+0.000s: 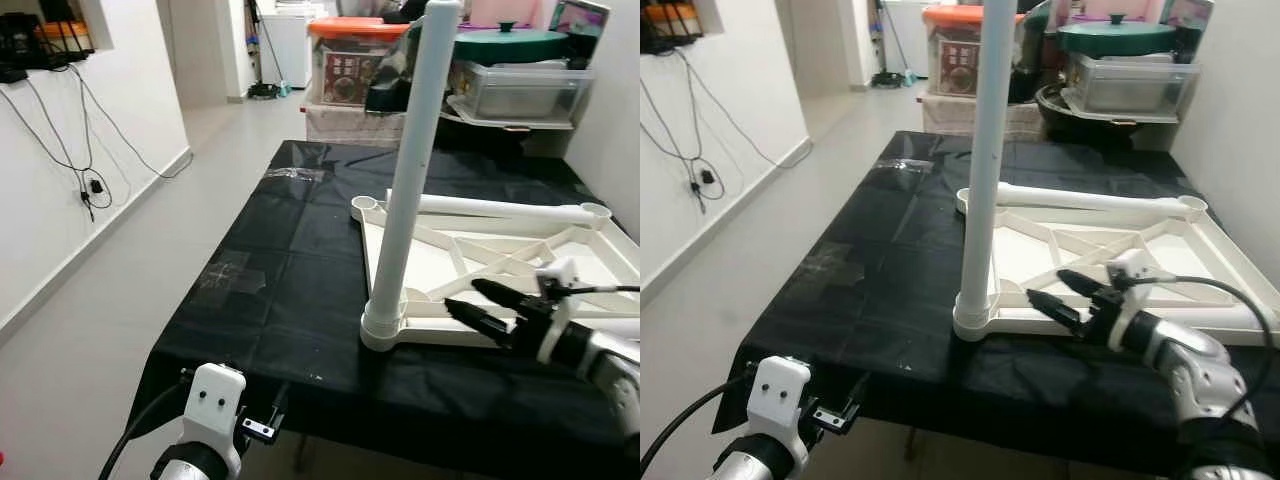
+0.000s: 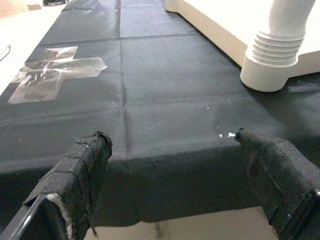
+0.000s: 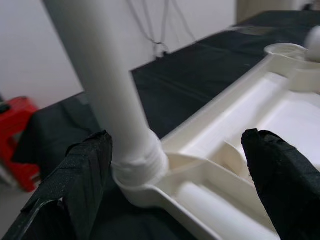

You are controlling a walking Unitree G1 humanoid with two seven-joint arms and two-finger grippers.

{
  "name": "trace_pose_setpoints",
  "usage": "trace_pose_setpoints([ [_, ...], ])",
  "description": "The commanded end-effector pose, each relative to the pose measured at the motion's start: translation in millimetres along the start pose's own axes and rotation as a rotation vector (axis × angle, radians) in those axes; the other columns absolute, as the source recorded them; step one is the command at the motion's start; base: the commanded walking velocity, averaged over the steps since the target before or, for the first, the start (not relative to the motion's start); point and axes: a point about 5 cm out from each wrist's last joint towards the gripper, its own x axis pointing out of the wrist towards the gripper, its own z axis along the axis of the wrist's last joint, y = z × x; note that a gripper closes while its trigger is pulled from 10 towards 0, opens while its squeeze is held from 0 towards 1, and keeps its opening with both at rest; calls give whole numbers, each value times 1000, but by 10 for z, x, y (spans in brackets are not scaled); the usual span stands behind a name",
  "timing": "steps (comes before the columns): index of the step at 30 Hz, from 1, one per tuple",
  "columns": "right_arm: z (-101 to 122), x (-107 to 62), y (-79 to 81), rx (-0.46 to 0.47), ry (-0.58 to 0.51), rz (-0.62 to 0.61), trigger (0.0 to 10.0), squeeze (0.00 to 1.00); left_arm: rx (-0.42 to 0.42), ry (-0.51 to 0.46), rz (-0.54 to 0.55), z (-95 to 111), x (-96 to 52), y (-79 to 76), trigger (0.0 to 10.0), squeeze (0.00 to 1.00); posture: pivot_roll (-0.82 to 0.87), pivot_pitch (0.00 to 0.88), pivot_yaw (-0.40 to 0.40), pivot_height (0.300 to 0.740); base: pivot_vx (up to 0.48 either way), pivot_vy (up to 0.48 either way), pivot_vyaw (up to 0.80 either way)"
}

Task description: Building children table

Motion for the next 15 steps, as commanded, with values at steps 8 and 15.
trace_pose_setpoints([
  [8,164,257,185,-47,-13,204,10000,0,15,16,-4,-44,-13,-7,10000,0,155,0,-39,740,0,0,0],
  [15,181,366,227,-76,4,275,10000,0,15,15,-6,-40,-10,-9,10000,0,153,0,-40,740,0,0,0],
])
